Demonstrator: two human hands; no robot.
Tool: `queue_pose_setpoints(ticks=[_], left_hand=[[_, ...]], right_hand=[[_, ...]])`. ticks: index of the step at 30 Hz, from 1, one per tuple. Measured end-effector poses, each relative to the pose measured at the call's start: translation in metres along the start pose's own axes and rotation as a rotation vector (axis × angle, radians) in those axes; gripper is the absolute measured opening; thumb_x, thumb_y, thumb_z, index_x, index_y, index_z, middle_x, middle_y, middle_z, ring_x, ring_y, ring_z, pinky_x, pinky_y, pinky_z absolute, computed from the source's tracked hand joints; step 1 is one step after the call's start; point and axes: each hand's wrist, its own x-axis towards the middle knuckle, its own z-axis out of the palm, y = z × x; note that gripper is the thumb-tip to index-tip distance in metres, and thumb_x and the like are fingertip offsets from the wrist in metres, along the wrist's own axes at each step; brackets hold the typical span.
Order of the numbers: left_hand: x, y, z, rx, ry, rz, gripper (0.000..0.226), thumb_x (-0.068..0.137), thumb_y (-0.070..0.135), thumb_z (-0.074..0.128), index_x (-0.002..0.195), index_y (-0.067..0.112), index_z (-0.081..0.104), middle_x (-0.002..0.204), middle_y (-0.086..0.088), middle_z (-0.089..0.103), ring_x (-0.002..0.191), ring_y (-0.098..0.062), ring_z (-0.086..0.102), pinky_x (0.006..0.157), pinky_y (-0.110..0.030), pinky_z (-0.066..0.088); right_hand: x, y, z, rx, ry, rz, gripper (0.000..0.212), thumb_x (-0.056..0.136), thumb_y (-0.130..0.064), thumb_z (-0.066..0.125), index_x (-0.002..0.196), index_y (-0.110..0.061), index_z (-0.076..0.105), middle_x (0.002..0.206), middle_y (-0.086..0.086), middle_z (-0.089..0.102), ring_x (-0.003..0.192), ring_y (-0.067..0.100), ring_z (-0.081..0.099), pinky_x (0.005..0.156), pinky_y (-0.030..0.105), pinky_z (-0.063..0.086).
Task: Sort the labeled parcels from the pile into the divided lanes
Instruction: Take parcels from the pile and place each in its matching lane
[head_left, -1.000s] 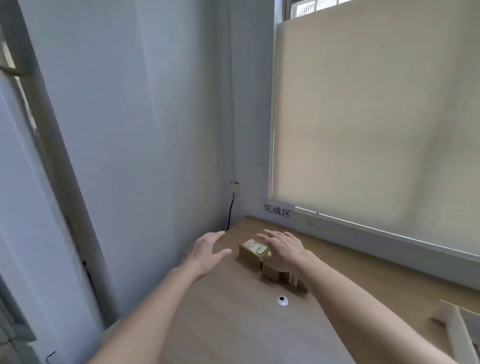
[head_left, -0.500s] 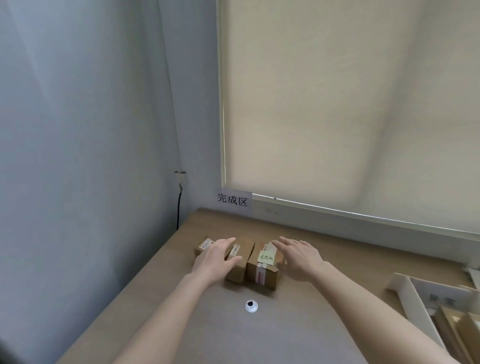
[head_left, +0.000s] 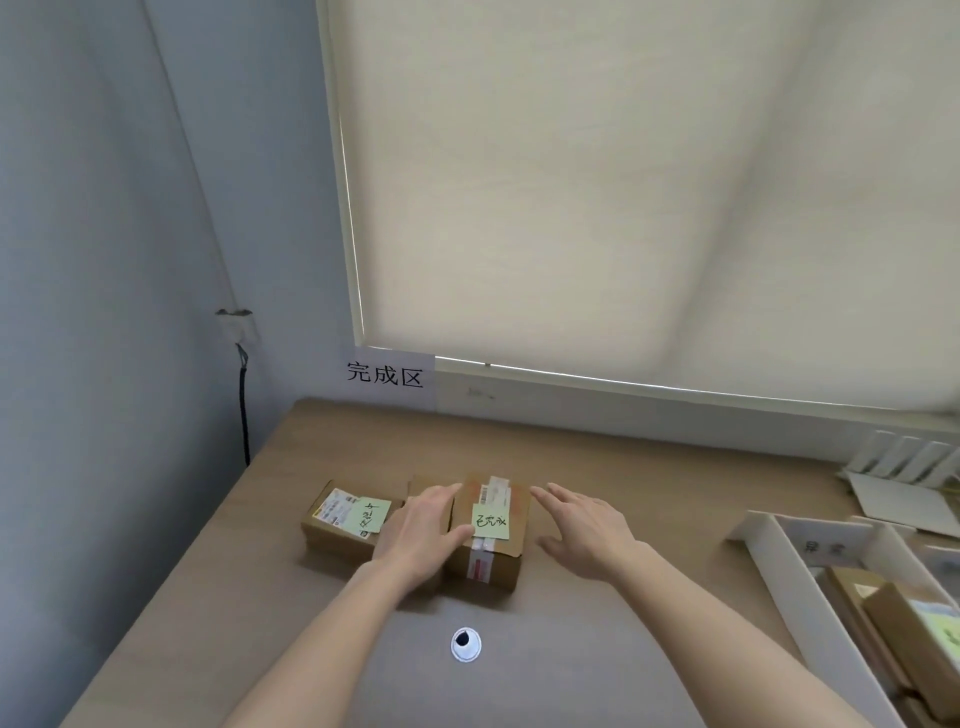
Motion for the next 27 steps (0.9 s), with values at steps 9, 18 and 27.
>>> queue_pose_setpoints(ticks=[9, 18, 27], left_hand=[[0.052, -0.014, 0.058, -0.066, -0.093, -0.017, 0.068, 0.094, 0.054, 0.057, 0.153, 0.033, 0.03, 0.157, 0.011, 0.034, 0.142, -0.013, 0.035, 0.11, -0.033, 0.035], [0.086, -0.041, 0.135, -0.141, -0.174, -0.087, 0.071, 0.093, 0.048, 0.06, 0.154, 0.033, 0.028, 0.159, 0.013, 0.03, 0.144, -0.011, 0.03, 0.112, -0.035, 0.034], [0.113, -0.059, 0.18, -0.08, -0.14, -0.131, 0.068, 0.095, 0.049, 0.058, 0.154, 0.035, 0.026, 0.159, 0.011, 0.029, 0.145, -0.014, 0.03, 0.107, -0.038, 0.039]], right_hand=[[0.04, 0.029, 0.047, 0.041, -0.073, 0.05, 0.071, 0.103, -0.047, 0.047, 0.162, -0.03, 0.013, 0.169, 0.0, 0.016, 0.153, 0.022, 0.025, 0.12, 0.038, 0.026], [0.087, 0.06, 0.124, 0.111, -0.161, 0.056, 0.07, 0.103, -0.045, 0.046, 0.162, -0.03, 0.012, 0.17, -0.001, 0.012, 0.153, 0.022, 0.023, 0.121, 0.037, 0.025], [0.124, 0.068, 0.177, 0.156, -0.178, 0.02, 0.069, 0.104, -0.044, 0.046, 0.162, -0.03, 0.012, 0.17, -0.002, 0.015, 0.151, 0.024, 0.028, 0.118, 0.037, 0.029]])
